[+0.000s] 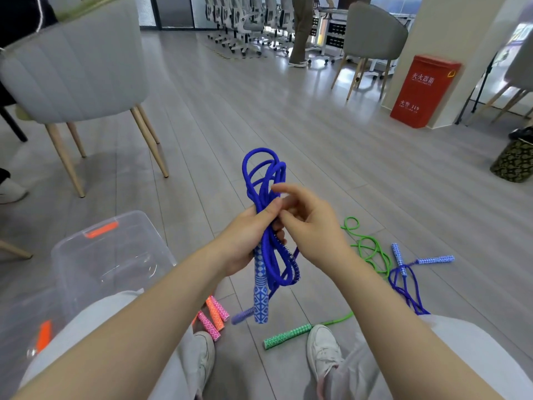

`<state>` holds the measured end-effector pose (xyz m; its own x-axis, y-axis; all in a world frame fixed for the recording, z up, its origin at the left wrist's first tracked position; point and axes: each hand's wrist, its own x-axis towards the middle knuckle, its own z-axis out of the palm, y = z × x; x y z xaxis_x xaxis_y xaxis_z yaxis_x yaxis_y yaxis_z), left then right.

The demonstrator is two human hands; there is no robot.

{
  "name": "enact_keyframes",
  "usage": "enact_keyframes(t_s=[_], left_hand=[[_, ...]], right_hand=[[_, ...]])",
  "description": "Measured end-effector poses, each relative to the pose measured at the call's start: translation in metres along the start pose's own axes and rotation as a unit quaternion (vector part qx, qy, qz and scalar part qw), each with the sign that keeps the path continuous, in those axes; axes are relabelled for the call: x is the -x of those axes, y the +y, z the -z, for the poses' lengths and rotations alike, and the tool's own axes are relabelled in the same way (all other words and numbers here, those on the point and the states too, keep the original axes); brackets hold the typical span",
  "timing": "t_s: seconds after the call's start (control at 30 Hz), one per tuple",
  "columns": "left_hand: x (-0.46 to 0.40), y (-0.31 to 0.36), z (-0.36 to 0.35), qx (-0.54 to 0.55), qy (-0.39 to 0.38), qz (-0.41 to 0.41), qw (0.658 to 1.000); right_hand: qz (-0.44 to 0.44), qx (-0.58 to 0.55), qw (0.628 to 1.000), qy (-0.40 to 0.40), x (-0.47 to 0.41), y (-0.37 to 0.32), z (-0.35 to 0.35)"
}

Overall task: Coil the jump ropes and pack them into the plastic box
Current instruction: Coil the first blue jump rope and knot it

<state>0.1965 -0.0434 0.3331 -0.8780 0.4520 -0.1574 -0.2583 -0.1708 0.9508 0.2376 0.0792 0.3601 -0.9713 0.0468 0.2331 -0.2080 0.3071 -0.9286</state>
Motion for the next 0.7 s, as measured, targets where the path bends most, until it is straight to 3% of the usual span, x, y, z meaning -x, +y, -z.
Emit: enact_keyframes(t_s=[0.2,0.33,0.43,0.53,0.6,0.7], left_hand=[[0.003,0.006,0.004,-0.025,0.019,-0.007,0.999],[0.002,0.018,0.01,-0.047,0.061,-0.005,0.997],[0.004,0.027,0.018,-0.046,0.049,0.007,0.998],[0.01,0.036,0.024,-0.009,-0.009,0.018,1.0],[0.02,0.04,0.022,-0.003,-0.102,0.029,0.994],[0.038,0.04,0.011,-0.129,-0.238,0.056,0.961]], right_hand=[[-0.011,0.027,0.999,0.017,0.0,0.004,0.004],[-0.09,0.012,0.995,-0.042,0.0,0.002,0.011],[-0.152,-0.001,0.976,-0.153,-0.002,0.003,0.031],[-0.185,-0.022,0.943,-0.277,0.0,0.009,0.048],[-0.193,-0.026,0.915,-0.354,0.002,0.01,0.049],[-0.241,0.062,0.886,-0.391,-0.002,0.023,0.04]])
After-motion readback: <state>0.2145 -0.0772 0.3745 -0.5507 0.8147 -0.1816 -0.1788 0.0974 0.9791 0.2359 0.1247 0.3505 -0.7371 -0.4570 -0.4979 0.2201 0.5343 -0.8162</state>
